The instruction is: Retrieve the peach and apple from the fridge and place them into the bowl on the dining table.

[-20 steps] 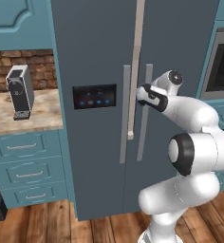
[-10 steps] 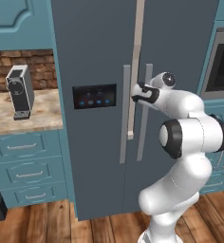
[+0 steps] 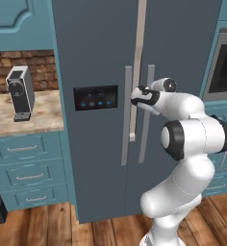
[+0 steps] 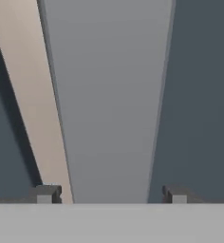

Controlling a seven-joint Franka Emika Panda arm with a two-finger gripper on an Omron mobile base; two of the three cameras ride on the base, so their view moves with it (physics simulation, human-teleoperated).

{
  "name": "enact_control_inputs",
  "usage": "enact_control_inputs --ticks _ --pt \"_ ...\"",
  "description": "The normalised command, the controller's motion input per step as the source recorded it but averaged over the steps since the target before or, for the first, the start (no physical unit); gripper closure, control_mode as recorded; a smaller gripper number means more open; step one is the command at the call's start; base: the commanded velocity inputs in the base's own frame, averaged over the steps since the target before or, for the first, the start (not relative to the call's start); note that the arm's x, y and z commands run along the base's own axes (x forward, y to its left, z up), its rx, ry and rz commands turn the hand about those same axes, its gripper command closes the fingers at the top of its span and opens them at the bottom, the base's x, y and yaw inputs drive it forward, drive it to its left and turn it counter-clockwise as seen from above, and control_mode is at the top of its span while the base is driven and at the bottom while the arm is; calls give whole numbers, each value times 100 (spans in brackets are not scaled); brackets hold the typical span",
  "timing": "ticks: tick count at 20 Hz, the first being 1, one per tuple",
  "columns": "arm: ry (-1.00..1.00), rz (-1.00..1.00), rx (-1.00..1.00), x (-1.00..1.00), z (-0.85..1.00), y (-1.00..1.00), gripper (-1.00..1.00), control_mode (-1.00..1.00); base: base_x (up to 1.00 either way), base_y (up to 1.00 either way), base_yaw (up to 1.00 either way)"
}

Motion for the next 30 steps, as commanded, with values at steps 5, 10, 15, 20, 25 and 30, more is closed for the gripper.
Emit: enact_control_inputs --ticks 5,10,15,20,25,30 --pt "0 0 0 -15 0 -14 100 -100 0 0 0" --pt "0 -4 0 -72 -1 -85 100 -100 0 0 0" --pt "0 -11 0 -80 -3 -100 100 -100 0 0 0" --pt "0 -13 0 -66 -7 -100 100 -100 0 0 0" --pt "3 -16 1 -58 -4 -100 100 -100 0 0 0" --pt "5 -17 2 -64 -4 -100 -100 -100 0 0 0"
